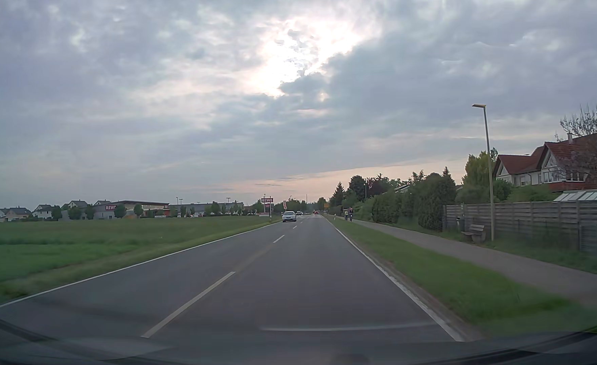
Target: Follow the waypoints while adhering to traffic rules and regulations
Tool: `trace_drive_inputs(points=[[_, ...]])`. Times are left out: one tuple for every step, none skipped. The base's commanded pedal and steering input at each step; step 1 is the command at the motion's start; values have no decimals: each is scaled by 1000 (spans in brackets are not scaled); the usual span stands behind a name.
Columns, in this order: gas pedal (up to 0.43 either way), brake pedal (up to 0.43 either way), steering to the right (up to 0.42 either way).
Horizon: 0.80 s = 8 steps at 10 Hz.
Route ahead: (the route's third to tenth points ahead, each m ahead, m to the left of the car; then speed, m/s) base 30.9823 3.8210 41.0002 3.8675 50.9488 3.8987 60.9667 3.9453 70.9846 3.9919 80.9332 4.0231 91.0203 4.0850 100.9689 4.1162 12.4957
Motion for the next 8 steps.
trace_drive_inputs(points=[[150, 0, 1], [150, 0, 1], [150, 0, 1], [150, 0, 1], [150, 0, 1], [150, 0, 1], [150, 0, 1], [150, 0, 1]])
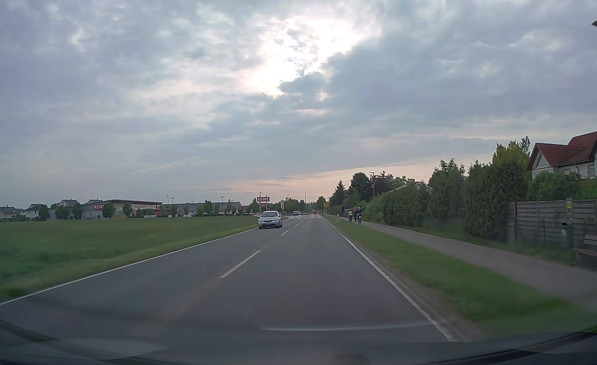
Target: Follow the waypoints while adhering to traffic rules and regulations
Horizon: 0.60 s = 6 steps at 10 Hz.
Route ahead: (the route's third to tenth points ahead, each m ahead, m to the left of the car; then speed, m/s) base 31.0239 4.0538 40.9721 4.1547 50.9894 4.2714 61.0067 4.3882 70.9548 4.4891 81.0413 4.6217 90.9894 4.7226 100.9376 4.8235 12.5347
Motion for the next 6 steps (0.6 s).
trace_drive_inputs(points=[[150, 0, 1], [150, 0, 1], [150, 0, 1], [157, 0, 1], [157, 0, 1], [157, 0, 1]])
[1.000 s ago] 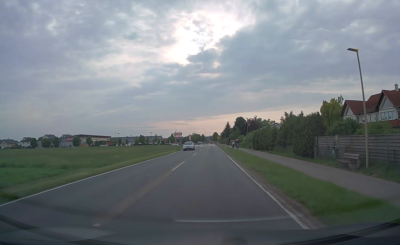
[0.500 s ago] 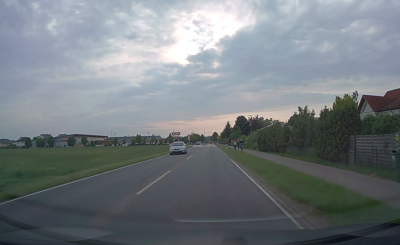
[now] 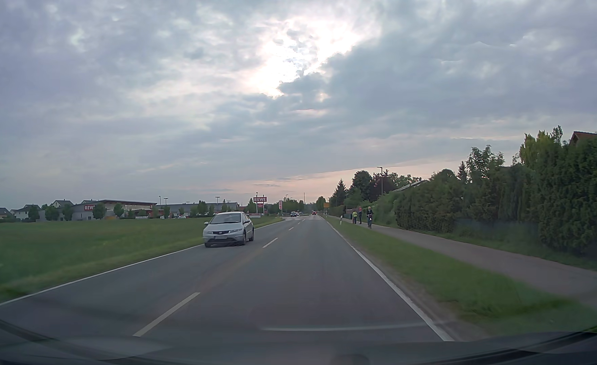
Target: Follow the waypoints while adhering to traffic rules and regulations
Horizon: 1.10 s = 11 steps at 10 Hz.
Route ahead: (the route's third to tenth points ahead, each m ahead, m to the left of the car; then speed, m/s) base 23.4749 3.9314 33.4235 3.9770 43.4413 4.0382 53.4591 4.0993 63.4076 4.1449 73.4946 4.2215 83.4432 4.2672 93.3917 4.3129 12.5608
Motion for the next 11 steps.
trace_drive_inputs(points=[[157, 0, 1], [157, 0, 1], [157, 0, 1], [150, 0, 1], [150, 0, 1], [150, 0, 1], [150, 0, 1], [150, 0, -1], [150, 0, -4], [150, 0, -5], [150, 0, -4]])
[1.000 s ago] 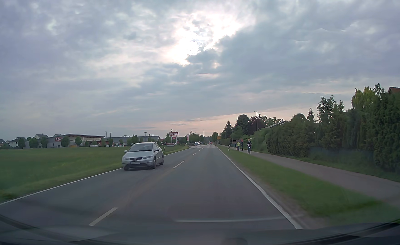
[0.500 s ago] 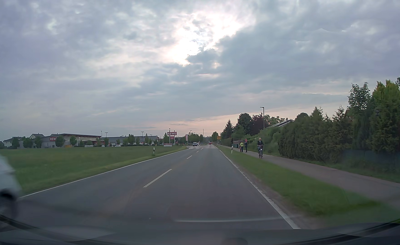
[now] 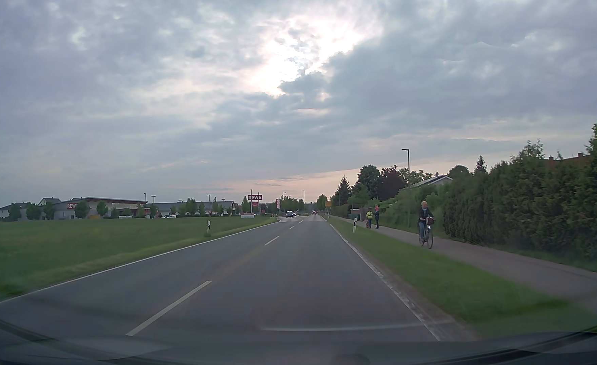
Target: Follow the waypoints while adhering to traffic rules and regulations
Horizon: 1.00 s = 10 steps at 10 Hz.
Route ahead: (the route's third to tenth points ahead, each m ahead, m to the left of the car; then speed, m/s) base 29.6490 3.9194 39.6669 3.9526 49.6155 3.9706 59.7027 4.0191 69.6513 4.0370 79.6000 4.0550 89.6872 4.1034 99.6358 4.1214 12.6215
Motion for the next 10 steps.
trace_drive_inputs(points=[[150, 0, -4], [150, 0, -4], [150, 0, -4], [150, 0, -4], [150, 0, -4], [150, 0, -4], [150, 0, -4], [150, 0, -4], [150, 0, -4], [150, 0, -3]])
